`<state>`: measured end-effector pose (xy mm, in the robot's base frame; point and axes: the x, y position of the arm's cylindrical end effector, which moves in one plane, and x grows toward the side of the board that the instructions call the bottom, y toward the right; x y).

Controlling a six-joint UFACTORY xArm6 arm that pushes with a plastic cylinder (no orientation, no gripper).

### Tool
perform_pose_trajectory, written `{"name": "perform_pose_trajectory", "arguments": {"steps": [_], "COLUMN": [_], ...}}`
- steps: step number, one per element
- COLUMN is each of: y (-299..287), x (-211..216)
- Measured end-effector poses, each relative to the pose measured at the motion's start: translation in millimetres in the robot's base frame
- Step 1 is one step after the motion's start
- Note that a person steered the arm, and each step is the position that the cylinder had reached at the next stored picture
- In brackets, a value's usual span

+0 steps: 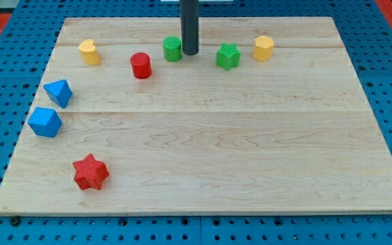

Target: Slide the green circle to the center

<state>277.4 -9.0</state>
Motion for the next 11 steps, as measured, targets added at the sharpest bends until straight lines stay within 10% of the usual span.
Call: {"name": "perform_pose_trajectory", "arguments": {"steps": [2,5,7,11], "y": [-19,4,-42,2], "x": [-38,17,-46,89]}}
